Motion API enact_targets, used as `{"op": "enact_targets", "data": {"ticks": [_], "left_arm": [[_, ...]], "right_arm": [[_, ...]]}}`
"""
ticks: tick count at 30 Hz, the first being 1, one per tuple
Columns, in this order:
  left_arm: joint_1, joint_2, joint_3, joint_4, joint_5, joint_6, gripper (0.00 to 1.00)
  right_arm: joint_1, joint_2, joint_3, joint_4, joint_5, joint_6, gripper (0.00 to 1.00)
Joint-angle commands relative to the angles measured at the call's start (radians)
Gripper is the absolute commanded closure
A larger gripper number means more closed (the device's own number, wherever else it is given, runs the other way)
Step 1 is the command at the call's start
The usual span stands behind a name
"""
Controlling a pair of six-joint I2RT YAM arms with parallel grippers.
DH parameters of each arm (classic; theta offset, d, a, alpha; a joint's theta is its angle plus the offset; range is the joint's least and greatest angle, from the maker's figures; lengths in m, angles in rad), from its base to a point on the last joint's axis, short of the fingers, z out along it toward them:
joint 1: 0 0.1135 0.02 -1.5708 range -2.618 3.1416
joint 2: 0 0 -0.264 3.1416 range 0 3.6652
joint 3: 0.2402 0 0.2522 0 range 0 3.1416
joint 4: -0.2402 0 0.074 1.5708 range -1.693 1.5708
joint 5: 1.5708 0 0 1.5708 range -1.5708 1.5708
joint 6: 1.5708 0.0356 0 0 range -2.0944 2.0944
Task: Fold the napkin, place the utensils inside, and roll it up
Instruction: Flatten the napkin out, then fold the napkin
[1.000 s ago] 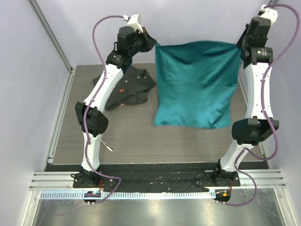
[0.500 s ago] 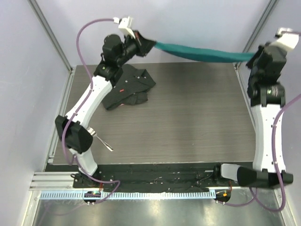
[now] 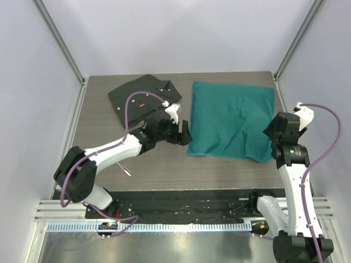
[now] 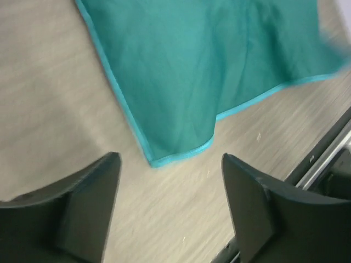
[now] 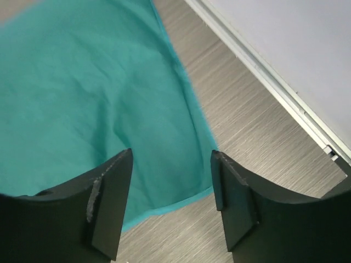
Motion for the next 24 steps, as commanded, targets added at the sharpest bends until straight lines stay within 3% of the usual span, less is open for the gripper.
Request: {"op": "enact_targets", "data": {"ticks": [1,6,9,13,14,17,20,21,22,24], "left_arm": [[-0.008,-0.179,-0.057,-0.032,-0.160,-0.038,0.10],[-0.008,-0.281,-0.004,-0.192,-0.253,0.018,0.00],[0.015,-0.330,0.056,-0.296,-0.277,0.037,0.00],[0.124,-0.397,0.105,-0.408,-0.190,-0.003,0.00],[0.190,-0.429,0.115,-0.453,-0.164,-0.031,0.00],[0.287,-0.491,0.122,-0.502,-0.041,-0.037,0.00],[0.422,-0.488,0.158,-0.609,0.010,0.030,0.00],[0.502,-0.458,0.183,-0.692,0.004,0.075,0.00],[0.531,-0.447,0.185,-0.714,-0.016,0.080,0.00],[0.549,-0.465,0.146,-0.658,-0.049,0.078,0.00]], "right_arm": [[-0.005,-0.060,0.120,-0.046,-0.005,0.036,0.31],[-0.005,-0.074,0.216,-0.079,-0.060,0.023,0.28],[-0.005,-0.048,0.224,-0.078,-0.141,0.012,0.27],[-0.005,0.012,0.164,-0.040,-0.316,0.001,0.28],[-0.003,0.035,0.123,-0.006,-0.445,-0.002,0.31],[0.037,0.058,0.037,0.054,-0.561,0.016,0.37],[0.211,0.062,-0.006,0.074,-0.537,0.045,0.40],[0.271,0.065,-0.012,0.075,-0.443,0.058,0.40],[0.405,0.073,-0.027,0.086,-0.393,0.091,0.40],[0.515,0.129,-0.044,0.103,-0.311,0.125,0.40]]}}
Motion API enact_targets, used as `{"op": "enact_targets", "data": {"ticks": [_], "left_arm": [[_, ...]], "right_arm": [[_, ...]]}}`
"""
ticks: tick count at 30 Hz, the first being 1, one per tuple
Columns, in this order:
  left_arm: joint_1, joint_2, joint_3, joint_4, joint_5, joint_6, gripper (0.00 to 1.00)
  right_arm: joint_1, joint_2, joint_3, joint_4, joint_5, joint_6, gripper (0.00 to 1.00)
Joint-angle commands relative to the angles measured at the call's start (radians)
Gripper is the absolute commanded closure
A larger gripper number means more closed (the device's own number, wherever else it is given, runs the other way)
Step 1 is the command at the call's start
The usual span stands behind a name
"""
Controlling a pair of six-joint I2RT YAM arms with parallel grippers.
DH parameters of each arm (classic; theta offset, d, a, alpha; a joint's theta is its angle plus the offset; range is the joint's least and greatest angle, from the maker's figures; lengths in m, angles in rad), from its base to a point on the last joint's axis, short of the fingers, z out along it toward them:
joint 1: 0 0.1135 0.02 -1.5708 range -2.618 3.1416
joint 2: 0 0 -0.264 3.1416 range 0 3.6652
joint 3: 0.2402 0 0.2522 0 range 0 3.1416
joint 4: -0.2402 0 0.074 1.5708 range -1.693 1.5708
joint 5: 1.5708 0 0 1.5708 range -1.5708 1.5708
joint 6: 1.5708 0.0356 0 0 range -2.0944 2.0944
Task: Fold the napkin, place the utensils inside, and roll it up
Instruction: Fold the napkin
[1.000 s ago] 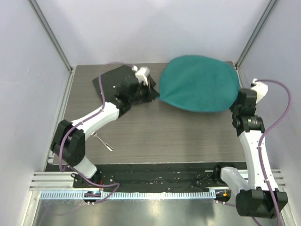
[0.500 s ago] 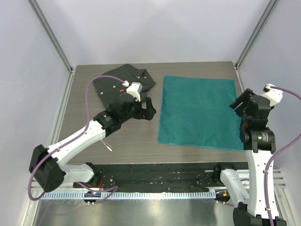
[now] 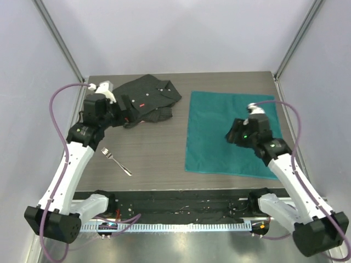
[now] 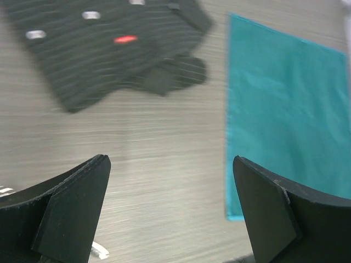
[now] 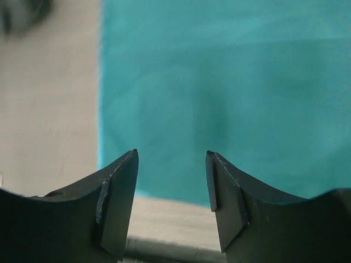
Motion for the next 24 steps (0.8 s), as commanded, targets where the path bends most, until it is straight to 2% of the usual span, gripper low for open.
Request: {"op": "enact_targets", "data": {"ticks": [1,4,5,8,12,15,24], "left_arm": [[0.074,-0.006,-0.026,-0.041,0.005,0.052,0.00],[0.094,-0.031,-0.045,0.010,-0.041,0.087,0.00],[0.094,-0.031,-0.040,0.001,-0.117,0.104,0.00],[0.097,-0.044,-0.077,0.010,-0.234,0.138,0.00],[0.103,-0.069,-0.114,-0.001,-0.270,0.159,0.00],[0.103,-0.089,-0.141,0.022,-0.279,0.161,0.00],[0.103,-0.048,-0.120,0.008,-0.221,0.139,0.00]], "right_arm": [[0.305,0.059,-0.013,0.100,0.134,0.096,0.40],[0.456,0.203,0.007,0.134,0.250,0.141,0.40],[0.542,0.237,0.021,0.138,0.266,0.142,0.40],[0.648,0.381,0.073,0.172,0.312,0.130,0.41],[0.729,0.548,0.133,0.240,0.281,0.067,0.47],[0.768,0.665,0.213,0.206,0.283,0.038,0.57],[0.851,0.736,0.214,0.169,0.272,0.122,0.58]]}}
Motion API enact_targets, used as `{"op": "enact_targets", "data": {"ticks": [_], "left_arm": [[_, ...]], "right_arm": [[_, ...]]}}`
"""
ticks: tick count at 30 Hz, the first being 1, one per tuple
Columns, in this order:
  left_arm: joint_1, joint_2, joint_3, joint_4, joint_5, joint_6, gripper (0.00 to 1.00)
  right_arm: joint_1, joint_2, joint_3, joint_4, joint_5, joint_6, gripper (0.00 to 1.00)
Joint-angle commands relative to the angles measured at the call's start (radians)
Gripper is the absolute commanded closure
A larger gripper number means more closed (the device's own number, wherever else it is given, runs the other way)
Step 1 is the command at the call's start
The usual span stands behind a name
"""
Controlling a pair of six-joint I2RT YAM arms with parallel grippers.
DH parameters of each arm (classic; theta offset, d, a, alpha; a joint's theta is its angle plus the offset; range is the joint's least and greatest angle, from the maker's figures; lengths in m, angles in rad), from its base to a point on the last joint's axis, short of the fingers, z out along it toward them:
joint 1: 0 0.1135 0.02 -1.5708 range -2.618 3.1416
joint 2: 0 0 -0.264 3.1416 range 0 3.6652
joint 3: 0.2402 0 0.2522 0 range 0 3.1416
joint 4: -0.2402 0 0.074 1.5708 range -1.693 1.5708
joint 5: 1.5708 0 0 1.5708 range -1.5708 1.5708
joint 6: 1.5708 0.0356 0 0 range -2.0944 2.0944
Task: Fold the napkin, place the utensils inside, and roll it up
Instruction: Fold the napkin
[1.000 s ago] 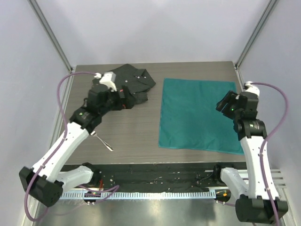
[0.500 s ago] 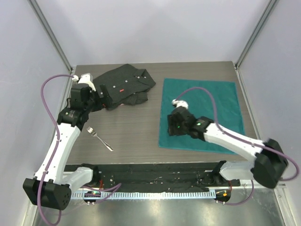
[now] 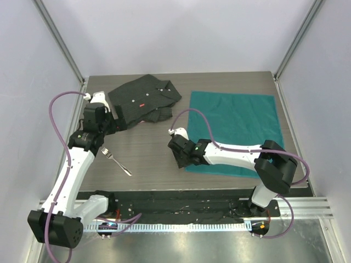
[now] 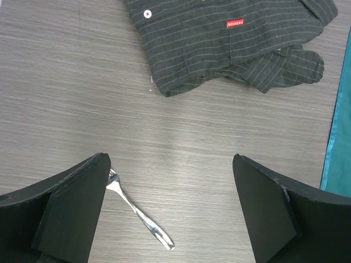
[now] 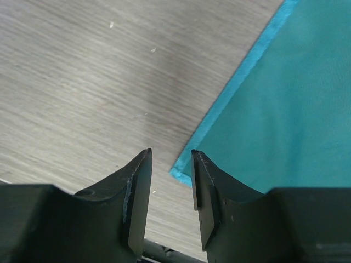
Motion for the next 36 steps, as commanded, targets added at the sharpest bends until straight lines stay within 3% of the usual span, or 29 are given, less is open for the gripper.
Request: {"op": "enact_targets", "data": {"ticks": [1,14,36], "left_arm": [[0.004,0.009,0.022,0.028,0.039,-0.011,0.00],[0.004,0.013,0.017,0.032,0.081,-0.031,0.00],[0.004,0.029,0.017,0.030,0.076,-0.026,0.00]], "right_arm": [[0.040,0.010,0.002,0.004,0.016,0.053,0.58],[0.059,0.023,-0.020,-0.056,0.093,0.098,0.59],[0.059,0.066,-0.023,-0.065,0.018,0.086,0.64]]}}
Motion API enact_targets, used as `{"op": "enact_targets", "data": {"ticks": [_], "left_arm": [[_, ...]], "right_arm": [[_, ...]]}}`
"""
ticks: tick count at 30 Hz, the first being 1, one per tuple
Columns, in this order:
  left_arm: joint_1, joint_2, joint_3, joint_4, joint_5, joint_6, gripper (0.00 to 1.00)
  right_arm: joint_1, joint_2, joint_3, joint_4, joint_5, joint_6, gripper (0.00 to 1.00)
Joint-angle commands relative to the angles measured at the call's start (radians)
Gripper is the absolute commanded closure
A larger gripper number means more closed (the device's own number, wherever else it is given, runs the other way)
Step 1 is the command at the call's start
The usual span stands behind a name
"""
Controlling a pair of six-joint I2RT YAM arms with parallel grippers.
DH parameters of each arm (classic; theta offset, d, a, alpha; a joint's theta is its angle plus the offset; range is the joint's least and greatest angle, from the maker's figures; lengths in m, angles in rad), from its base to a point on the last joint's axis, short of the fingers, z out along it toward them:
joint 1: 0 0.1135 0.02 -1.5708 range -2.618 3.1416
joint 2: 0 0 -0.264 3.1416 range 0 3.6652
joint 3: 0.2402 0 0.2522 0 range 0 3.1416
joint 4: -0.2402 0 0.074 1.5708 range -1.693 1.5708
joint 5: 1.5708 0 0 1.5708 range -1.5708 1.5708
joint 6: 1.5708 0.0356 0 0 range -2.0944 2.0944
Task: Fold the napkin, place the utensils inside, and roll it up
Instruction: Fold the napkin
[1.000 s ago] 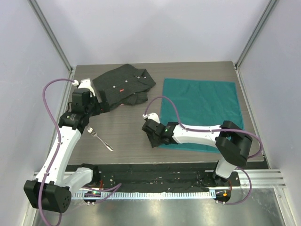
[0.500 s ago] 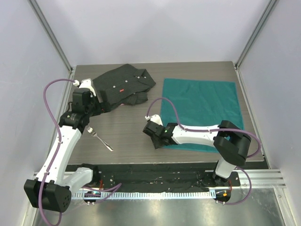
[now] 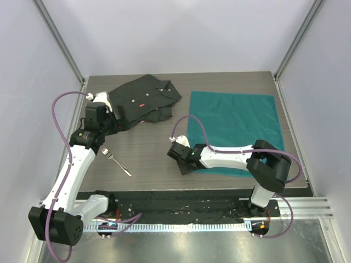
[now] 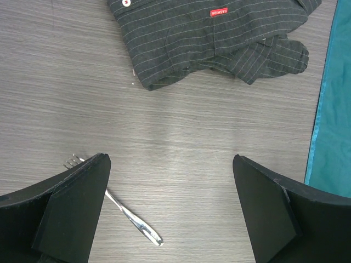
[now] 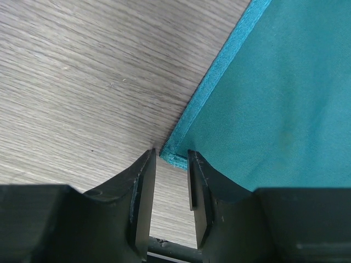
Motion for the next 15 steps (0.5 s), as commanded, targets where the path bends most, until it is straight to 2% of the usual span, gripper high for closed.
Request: {"op": "enact_targets", "data": {"ticks": [1,5,15], "left_arm": [[0.004,-0.002,0.017,0.032,0.005,0.000,0.00],[0.004,0.001,0.018,0.029,0.002,0.003,0.00],[0.004,0.001,0.020,0.028,0.000,0.003,0.00]], "right_arm": [[0.003,0.021,0.014,-0.007,-0.007,0.004,0.63],[0.001,0.055,0.020,-0.009,-0.019,-0.008,0.65],[0.000,0.111,-0.003,0.000,-0.097,-0.025,0.83]]}}
